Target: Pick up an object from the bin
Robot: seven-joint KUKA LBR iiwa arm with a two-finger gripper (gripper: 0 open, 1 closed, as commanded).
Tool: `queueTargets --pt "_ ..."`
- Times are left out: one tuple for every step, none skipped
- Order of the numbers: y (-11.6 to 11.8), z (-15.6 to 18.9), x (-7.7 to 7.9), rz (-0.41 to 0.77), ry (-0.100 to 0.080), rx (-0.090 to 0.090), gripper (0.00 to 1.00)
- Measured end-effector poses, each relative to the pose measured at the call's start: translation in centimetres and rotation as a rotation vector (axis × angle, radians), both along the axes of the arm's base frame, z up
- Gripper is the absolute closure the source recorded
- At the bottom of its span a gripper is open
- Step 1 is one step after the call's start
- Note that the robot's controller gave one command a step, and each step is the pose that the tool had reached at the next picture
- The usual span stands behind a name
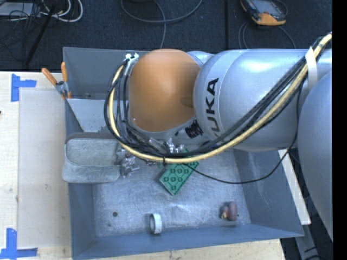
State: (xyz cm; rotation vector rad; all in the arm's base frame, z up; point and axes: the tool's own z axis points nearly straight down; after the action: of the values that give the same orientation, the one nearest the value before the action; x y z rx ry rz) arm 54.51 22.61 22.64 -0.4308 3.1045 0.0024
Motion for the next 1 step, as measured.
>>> queueTargets --pt "-1.25 -10.22 4.81 0.256 0.012 -0.005 1.0"
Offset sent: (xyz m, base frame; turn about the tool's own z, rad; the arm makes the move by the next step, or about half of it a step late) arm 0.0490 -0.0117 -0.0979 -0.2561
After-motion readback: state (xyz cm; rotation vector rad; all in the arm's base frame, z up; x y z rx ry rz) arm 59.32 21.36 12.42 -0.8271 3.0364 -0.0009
